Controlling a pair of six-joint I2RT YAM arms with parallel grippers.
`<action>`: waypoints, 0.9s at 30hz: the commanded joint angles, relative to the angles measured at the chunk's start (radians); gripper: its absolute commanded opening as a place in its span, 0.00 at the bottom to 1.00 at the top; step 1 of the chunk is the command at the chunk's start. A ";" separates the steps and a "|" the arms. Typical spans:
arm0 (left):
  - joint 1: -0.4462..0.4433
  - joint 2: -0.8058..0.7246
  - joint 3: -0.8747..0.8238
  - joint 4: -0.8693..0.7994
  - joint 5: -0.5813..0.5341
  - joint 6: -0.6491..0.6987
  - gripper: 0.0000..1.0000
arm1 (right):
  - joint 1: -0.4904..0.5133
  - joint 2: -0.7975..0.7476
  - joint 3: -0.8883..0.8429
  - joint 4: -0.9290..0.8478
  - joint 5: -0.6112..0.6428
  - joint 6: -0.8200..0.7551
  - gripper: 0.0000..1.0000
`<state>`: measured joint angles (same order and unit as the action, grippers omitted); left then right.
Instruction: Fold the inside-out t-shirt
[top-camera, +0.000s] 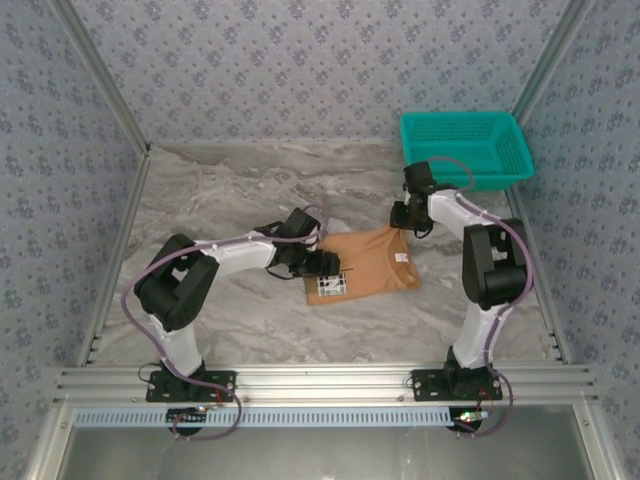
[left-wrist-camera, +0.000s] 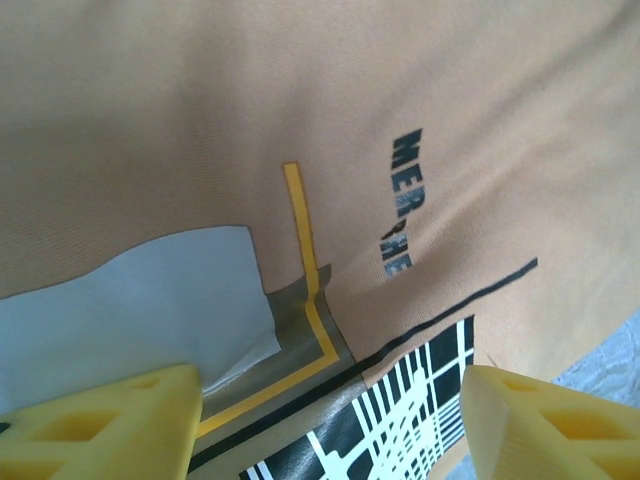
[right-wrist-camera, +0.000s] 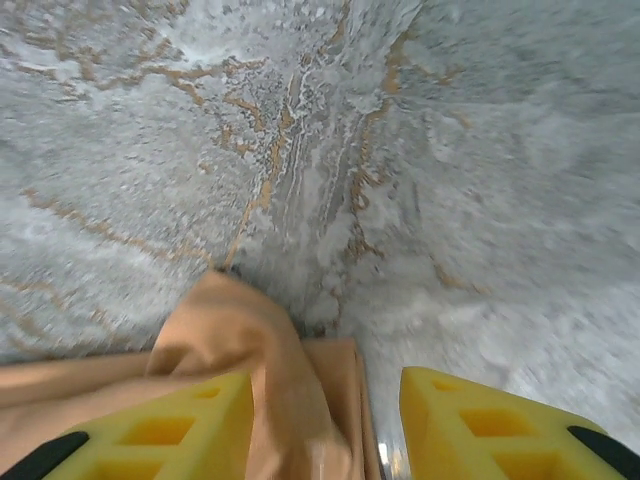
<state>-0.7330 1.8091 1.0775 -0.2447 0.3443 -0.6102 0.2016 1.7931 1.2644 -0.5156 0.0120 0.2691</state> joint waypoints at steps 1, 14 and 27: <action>-0.011 -0.089 0.019 -0.057 0.011 0.006 0.69 | 0.037 -0.179 -0.094 -0.081 0.004 0.016 0.47; 0.166 -0.301 -0.019 -0.116 -0.109 0.023 0.72 | 0.156 -0.055 -0.172 0.084 -0.174 0.112 0.40; 0.403 -0.302 -0.124 -0.057 -0.094 0.030 0.80 | 0.357 0.344 0.415 -0.133 -0.222 -0.372 0.43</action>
<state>-0.3542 1.4670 0.9714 -0.3187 0.2420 -0.5964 0.5255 2.1345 1.6005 -0.5442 -0.1806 0.0593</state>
